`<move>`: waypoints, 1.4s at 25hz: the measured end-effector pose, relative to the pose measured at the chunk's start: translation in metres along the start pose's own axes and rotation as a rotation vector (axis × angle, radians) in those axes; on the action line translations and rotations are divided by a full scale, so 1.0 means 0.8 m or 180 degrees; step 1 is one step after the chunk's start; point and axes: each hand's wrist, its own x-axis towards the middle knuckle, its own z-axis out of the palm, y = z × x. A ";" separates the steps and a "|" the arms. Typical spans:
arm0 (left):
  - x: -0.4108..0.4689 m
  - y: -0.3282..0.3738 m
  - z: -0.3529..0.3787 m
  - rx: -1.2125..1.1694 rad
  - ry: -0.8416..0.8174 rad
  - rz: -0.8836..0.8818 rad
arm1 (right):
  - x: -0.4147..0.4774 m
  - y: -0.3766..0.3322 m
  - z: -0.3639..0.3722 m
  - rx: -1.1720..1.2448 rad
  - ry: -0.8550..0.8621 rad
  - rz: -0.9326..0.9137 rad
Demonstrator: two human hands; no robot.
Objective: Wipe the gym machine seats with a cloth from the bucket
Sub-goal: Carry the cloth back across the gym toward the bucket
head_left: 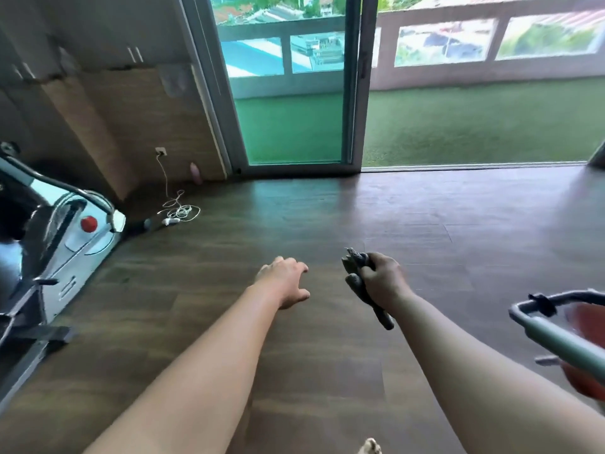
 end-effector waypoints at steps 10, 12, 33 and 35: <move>0.387 0.068 -0.106 0.0159 -0.0035 0.0541 | 0.345 0.041 -0.114 -0.0114 0.0473 0.0382; 0.462 0.100 -0.131 0.0223 -0.0055 0.0725 | 0.406 0.053 -0.150 -0.0112 0.0614 0.0499; 1.169 0.668 -0.285 0.0658 -0.0028 0.3074 | 0.891 0.346 -0.591 0.0253 0.2520 0.1784; 1.205 0.756 -0.298 0.0678 -0.0024 0.3226 | 0.915 0.389 -0.665 0.0221 0.2636 0.1879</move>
